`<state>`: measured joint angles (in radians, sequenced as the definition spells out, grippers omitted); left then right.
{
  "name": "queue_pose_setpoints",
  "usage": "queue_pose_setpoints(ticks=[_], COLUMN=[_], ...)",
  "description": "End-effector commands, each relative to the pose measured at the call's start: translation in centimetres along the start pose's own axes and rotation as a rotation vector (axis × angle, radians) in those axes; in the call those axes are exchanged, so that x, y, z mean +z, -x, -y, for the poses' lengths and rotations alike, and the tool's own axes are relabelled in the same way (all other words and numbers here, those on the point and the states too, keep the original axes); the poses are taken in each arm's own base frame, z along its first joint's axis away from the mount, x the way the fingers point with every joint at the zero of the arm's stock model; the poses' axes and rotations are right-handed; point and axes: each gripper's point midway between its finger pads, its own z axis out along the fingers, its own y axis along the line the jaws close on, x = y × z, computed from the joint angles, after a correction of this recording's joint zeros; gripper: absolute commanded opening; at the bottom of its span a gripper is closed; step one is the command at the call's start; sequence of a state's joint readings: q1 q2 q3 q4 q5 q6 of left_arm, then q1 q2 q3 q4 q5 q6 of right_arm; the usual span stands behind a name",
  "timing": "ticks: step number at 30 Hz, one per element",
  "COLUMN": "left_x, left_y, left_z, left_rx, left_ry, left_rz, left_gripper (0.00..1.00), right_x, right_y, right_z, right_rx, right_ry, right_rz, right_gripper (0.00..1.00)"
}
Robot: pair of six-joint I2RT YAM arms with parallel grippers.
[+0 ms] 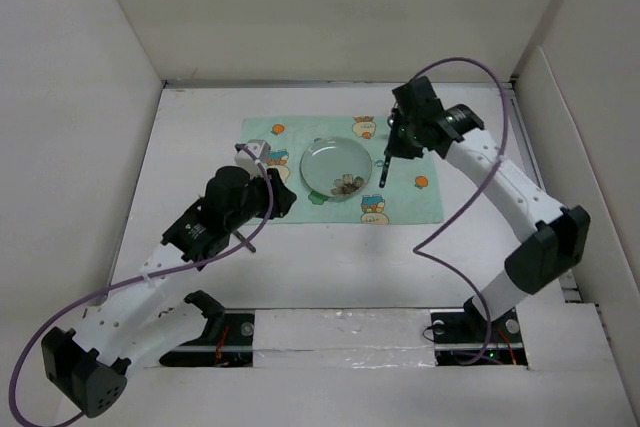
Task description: Set the dinner table for one person
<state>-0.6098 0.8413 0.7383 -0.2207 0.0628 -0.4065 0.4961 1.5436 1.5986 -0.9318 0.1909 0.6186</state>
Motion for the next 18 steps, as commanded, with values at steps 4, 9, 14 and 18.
queue_pose_setpoints(ticks=[4, 9, 14, 18], left_x=[-2.4, -2.9, -5.5, -5.7], left_y=[5.6, 5.3, 10.3, 12.7], left_z=[0.1, -1.3, -0.9, 0.8], left_rx=[-0.085, -0.184, -0.223, -0.187], left_ry=[0.097, 0.195, 0.197, 0.168], left_rz=[0.148, 0.150, 0.286, 0.275], left_gripper=[0.32, 0.31, 0.31, 0.32], right_x=[4.4, 7.2, 9.8, 12.1], right_y=[-1.7, -2.3, -4.8, -6.5], right_z=[-3.6, -5.7, -11.7, -16.4], right_rx=[-0.193, -0.222, -0.216, -0.205], right_ry=[0.074, 0.150, 0.263, 0.301], right_rz=[-0.107, -0.151, -0.205, -0.250], right_gripper=[0.00, 0.00, 0.00, 0.00])
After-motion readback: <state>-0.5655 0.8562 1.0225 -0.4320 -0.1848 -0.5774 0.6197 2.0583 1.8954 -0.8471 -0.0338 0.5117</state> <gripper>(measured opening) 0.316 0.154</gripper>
